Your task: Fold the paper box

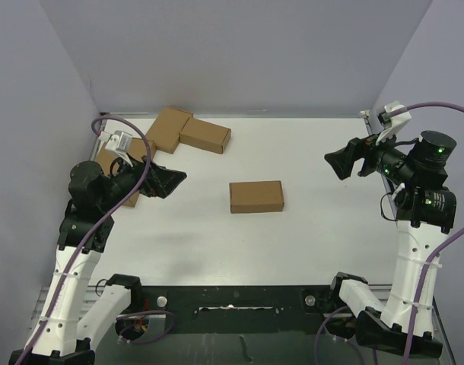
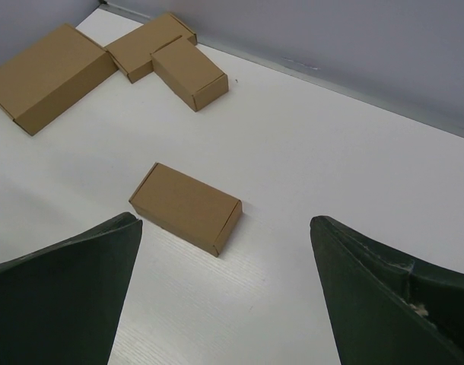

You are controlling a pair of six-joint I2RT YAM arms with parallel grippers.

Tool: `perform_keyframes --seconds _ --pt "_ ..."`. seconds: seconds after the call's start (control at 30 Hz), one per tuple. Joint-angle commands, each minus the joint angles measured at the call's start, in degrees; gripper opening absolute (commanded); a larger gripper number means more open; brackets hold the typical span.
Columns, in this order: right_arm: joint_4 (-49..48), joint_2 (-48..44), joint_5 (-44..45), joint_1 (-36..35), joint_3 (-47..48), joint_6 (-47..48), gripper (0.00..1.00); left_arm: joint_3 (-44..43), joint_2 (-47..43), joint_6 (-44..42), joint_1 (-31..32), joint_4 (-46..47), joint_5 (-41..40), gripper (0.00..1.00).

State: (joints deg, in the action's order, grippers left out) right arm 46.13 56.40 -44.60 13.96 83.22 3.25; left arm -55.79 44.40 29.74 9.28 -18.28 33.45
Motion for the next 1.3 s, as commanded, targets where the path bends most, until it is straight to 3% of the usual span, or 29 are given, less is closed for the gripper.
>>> perform_keyframes --seconds 0.0,1.27 --pt "-2.1 -0.2 1.5 0.0 0.4 -1.9 0.98 -1.3 0.3 -0.4 -0.2 2.2 0.1 0.98" --pt "-1.8 0.5 3.5 -0.2 0.0 0.1 0.98 -2.7 3.7 -1.0 -0.2 4.2 1.0 0.98"
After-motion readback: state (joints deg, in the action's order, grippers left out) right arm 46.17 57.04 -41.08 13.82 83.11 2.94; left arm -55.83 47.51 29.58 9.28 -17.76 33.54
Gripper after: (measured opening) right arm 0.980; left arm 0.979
